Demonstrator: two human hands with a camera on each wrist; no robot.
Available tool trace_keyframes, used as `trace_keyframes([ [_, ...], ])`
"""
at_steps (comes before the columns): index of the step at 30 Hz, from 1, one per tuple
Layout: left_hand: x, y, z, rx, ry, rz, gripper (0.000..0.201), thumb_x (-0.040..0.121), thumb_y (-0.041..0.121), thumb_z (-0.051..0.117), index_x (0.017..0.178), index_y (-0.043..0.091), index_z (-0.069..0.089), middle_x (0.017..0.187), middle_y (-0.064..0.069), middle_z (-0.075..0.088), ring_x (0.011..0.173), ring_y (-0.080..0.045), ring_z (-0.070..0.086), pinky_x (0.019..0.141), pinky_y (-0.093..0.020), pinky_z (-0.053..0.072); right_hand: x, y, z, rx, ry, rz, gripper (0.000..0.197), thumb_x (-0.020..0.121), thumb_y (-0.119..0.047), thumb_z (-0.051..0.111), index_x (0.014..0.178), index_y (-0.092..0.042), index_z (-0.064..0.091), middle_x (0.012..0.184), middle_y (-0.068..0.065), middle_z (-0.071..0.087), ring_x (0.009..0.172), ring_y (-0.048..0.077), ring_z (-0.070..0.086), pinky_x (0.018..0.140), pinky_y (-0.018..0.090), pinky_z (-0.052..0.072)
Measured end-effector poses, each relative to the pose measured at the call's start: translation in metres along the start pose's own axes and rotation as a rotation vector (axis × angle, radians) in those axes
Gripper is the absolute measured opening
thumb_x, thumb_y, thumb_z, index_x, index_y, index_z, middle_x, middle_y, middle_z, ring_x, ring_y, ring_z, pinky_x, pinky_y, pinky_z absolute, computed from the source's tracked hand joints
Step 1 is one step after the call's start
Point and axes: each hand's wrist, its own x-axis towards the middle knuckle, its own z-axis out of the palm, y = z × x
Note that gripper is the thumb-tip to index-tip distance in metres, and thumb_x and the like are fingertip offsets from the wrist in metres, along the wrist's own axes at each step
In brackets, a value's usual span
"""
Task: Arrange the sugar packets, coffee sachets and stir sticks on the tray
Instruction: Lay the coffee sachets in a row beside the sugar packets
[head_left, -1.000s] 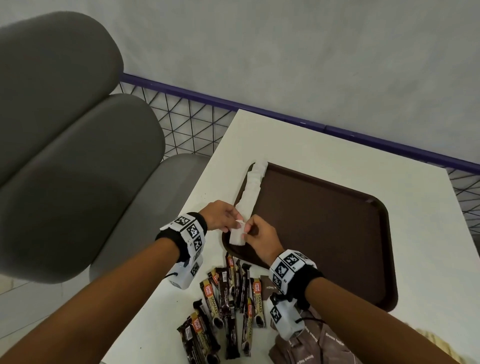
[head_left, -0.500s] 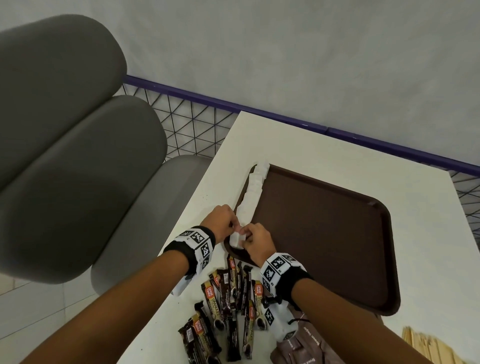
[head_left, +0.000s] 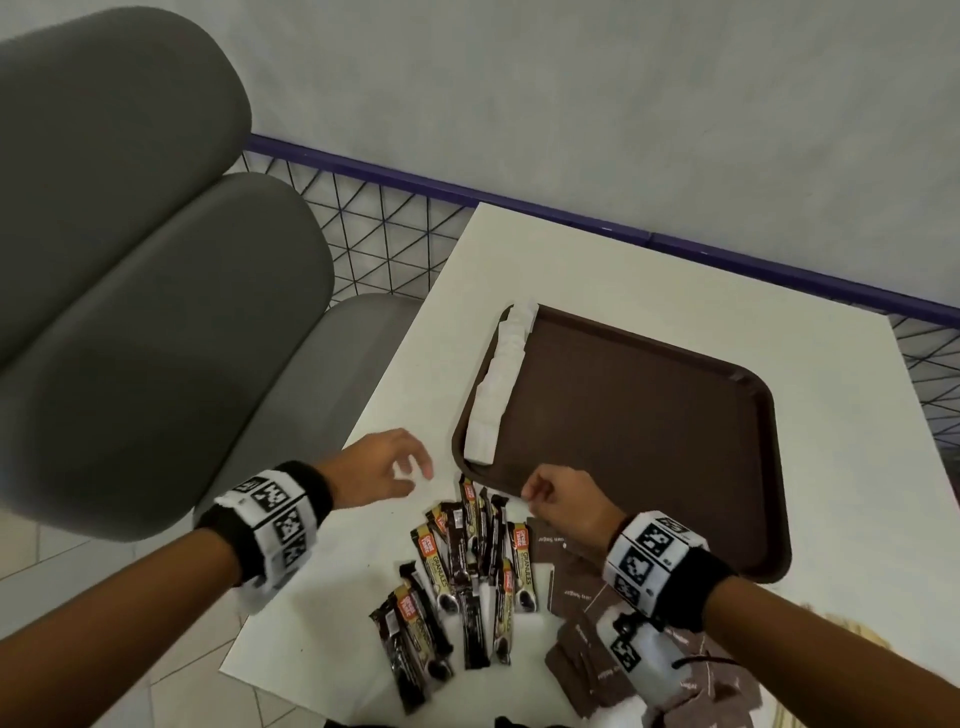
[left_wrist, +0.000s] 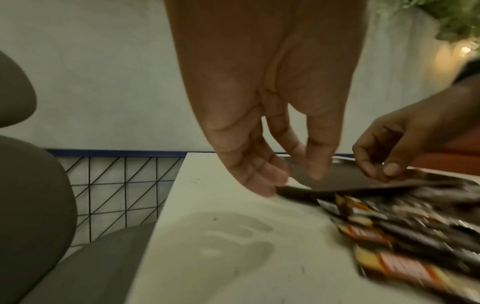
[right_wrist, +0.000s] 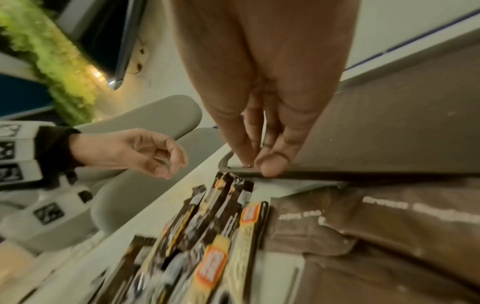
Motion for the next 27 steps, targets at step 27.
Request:
trace_keyframes([
  [27, -0.071, 0.003, 0.08, 0.03, -0.031, -0.123, 0.045, 0.075, 0.039, 0.074, 0.085, 0.033, 0.03, 0.089, 0.012, 0.047, 0.072, -0.003, 0.042, 0.058, -0.013, 0.033, -0.018, -0.053, 0.08, -0.332, 0.069, 0.028, 0.081, 0.075, -0.065, 0.056, 0.135, -0.017, 0.028, 0.131, 0.01, 0.036, 0.122, 0.028, 0.032, 0.099, 0.04, 0.036],
])
